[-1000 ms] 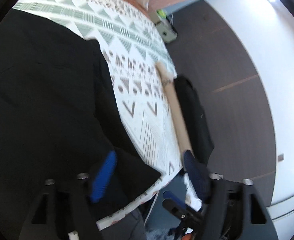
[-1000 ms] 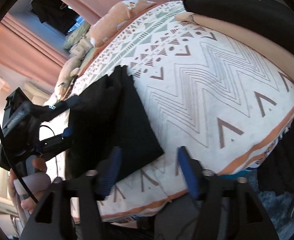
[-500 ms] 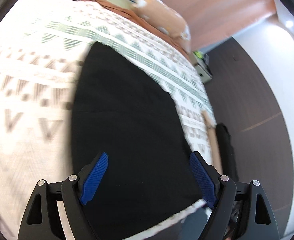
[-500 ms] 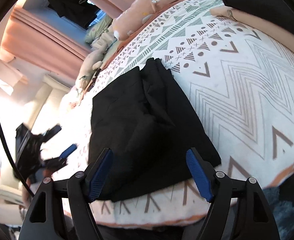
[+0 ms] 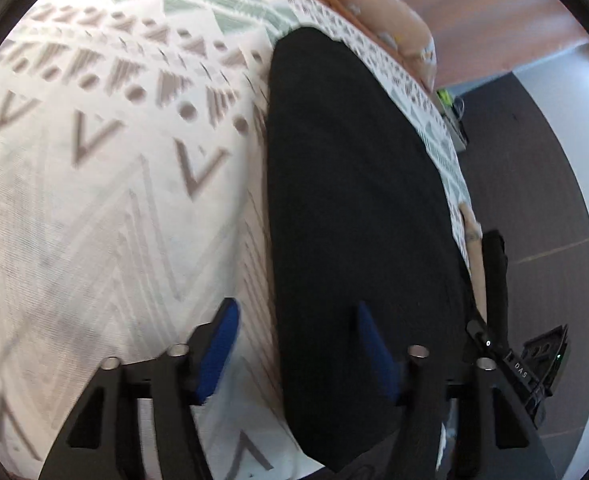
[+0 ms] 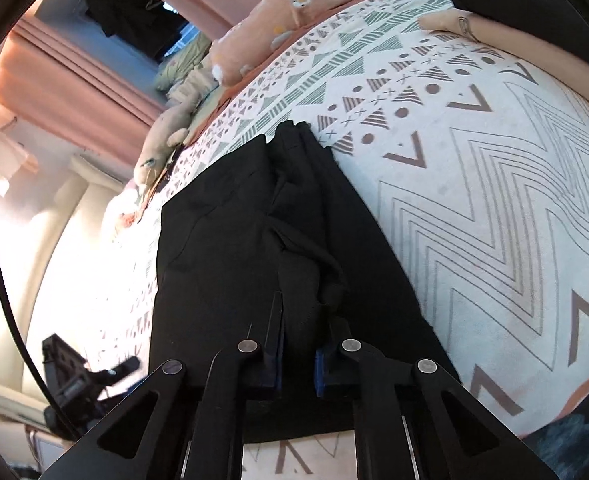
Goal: Fold large clothes
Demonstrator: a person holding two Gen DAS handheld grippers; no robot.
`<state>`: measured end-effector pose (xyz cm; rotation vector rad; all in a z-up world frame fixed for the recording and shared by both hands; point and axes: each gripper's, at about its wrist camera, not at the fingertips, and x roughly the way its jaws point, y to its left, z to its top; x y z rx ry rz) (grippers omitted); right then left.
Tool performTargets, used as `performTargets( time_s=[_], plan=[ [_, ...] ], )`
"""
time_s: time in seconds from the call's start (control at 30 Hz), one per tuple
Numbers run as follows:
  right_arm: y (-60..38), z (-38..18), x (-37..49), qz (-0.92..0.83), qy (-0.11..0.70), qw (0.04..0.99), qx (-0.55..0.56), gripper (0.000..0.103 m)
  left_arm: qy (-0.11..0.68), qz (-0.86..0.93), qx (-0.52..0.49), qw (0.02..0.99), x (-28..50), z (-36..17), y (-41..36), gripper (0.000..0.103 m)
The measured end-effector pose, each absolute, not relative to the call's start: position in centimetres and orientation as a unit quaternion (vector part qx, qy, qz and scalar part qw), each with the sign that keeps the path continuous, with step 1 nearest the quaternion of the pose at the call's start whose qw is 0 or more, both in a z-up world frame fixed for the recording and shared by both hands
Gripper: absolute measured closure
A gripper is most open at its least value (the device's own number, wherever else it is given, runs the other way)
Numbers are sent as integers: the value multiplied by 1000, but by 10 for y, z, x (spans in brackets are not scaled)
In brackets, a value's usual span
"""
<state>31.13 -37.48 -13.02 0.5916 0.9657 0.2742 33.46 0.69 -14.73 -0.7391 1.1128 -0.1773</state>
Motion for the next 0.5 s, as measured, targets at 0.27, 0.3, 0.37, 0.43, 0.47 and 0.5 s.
performTargets(
  time_s=[0.27, 0.3, 0.37, 0.43, 0.47, 0.5],
  plan=[
    [-406, -146, 293, 96, 461, 831, 295, 94, 520, -138, -374, 755, 340, -154, -12, 52],
    [-409, -148, 291, 92, 461, 830, 300, 94, 522, -138, -367, 757, 339, -153, -13, 52],
    [-409, -149, 291, 91, 463, 830, 299, 94, 525, -132, -352, 764, 339, -152, -17, 52],
    [-405, -152, 292, 86, 468, 829, 293, 94, 526, -126, -348, 766, 337, -154, -18, 52],
    [-404, -154, 292, 83, 471, 828, 291, 94, 525, -125, -349, 767, 337, -154, -18, 52],
    [-402, -154, 291, 81, 472, 828, 291, 94, 524, -123, -348, 768, 337, -154, -18, 52]
  ],
)
